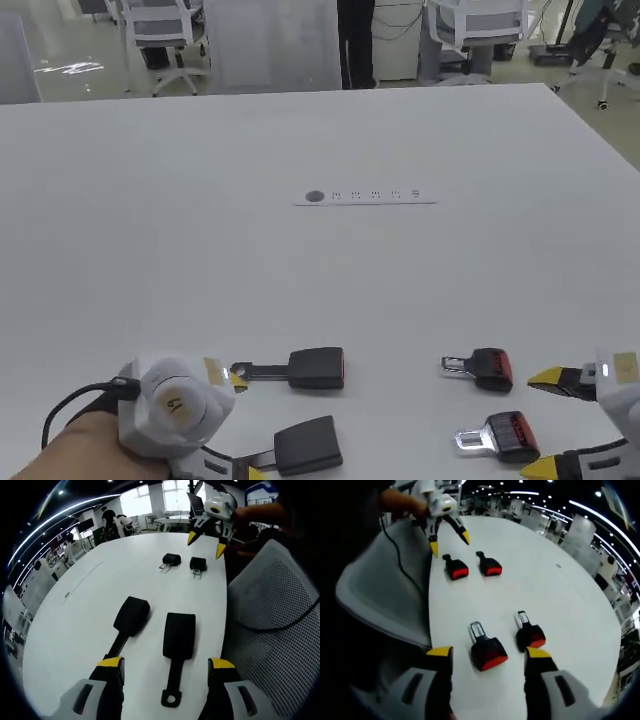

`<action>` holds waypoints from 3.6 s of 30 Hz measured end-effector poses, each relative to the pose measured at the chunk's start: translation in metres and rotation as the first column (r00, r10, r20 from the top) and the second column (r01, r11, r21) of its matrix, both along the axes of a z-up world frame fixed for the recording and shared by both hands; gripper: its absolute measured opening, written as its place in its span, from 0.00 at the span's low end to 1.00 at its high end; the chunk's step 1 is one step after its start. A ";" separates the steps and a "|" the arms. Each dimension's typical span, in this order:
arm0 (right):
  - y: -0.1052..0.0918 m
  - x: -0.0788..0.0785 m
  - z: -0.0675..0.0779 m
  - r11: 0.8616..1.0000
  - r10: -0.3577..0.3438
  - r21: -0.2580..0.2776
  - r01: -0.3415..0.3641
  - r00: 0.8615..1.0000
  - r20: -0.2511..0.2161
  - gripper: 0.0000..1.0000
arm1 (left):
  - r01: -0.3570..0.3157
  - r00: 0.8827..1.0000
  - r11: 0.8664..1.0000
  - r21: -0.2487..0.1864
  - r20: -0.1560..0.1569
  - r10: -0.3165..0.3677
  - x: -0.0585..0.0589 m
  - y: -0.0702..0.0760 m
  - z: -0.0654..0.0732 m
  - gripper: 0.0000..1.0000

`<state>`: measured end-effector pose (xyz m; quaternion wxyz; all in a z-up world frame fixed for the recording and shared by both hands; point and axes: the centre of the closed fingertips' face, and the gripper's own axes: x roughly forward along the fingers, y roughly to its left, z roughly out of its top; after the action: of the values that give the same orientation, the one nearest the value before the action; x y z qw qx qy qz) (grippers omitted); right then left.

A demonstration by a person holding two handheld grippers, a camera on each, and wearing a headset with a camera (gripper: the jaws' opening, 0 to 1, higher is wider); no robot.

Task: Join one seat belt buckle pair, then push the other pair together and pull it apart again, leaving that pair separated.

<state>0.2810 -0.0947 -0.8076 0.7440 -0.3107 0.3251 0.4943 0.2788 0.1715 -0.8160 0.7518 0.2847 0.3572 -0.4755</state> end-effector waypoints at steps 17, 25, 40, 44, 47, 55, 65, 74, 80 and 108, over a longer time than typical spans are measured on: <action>-0.004 0.009 -0.029 0.995 0.076 -0.066 -0.081 0.994 -0.084 0.53 | 0.027 0.998 1.000 -0.006 -0.062 -0.027 -0.004 -0.024 -0.022 0.62; 0.001 0.009 -0.034 0.989 0.113 -0.085 -0.120 0.990 -0.078 0.50 | 0.069 0.994 0.998 0.000 -0.087 -0.069 -0.006 -0.034 -0.029 0.51; 0.004 0.010 -0.041 0.972 0.186 -0.129 -0.197 0.979 -0.087 0.35 | 0.174 0.981 0.984 0.045 -0.098 -0.169 -0.006 -0.034 -0.034 0.33; 0.004 0.009 -0.042 0.975 0.173 -0.117 -0.187 0.978 -0.118 0.34 | 0.216 0.973 0.975 0.050 -0.097 -0.211 -0.007 -0.035 -0.036 0.33; 0.003 0.008 -0.042 0.978 0.152 -0.119 -0.169 0.979 -0.136 0.33 | 0.267 0.961 0.961 0.071 -0.094 -0.260 -0.008 -0.035 -0.037 0.33; 0.002 0.008 -0.044 0.976 0.162 -0.125 -0.181 0.976 -0.147 0.33 | 0.317 0.945 0.942 0.111 -0.118 -0.304 -0.008 -0.035 -0.040 0.33; 0.002 0.006 -0.045 0.965 0.201 -0.138 -0.224 0.967 -0.157 0.32 | 0.331 0.940 0.938 0.108 -0.130 -0.317 -0.009 -0.035 -0.041 0.33; 0.005 0.005 -0.046 0.955 0.225 -0.157 -0.252 0.959 -0.175 0.33 | 0.346 0.934 0.932 0.106 -0.138 -0.331 -0.010 -0.035 -0.042 0.33; 0.014 0.002 -0.046 0.956 0.228 -0.149 -0.253 0.959 -0.167 0.32 | 0.355 0.930 0.928 0.110 -0.144 -0.338 -0.009 -0.034 -0.044 0.33; 0.090 -0.015 -0.044 0.963 0.240 -0.086 -0.254 0.959 -0.149 0.33 | 0.356 0.929 0.928 0.110 -0.146 -0.339 -0.010 -0.035 -0.042 0.33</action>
<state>0.2658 -0.0049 -0.8517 0.6352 -0.3523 0.3594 0.5859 0.2684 0.1365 -0.8583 0.6107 0.3633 0.3785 -0.5931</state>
